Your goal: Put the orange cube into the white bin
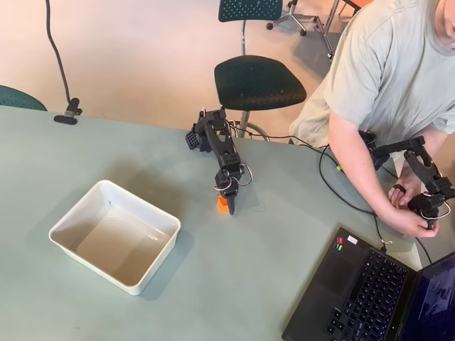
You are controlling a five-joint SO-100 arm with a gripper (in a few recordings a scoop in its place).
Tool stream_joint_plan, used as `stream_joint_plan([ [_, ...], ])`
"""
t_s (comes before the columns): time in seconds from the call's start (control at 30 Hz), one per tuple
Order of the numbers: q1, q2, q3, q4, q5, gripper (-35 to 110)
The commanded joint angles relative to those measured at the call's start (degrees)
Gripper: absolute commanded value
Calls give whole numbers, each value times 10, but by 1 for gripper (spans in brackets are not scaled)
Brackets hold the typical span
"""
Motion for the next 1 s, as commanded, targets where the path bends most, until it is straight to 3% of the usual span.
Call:
stream_joint_plan([
  [0.0, 1, 4, -19, -5, 2, 71],
  [0.37, -9, 4, -13, -29, 4, 69],
  [0.67, -3, 11, -20, -31, 2, 42],
  [0.97, 0, 11, -20, -31, 2, 35],
])
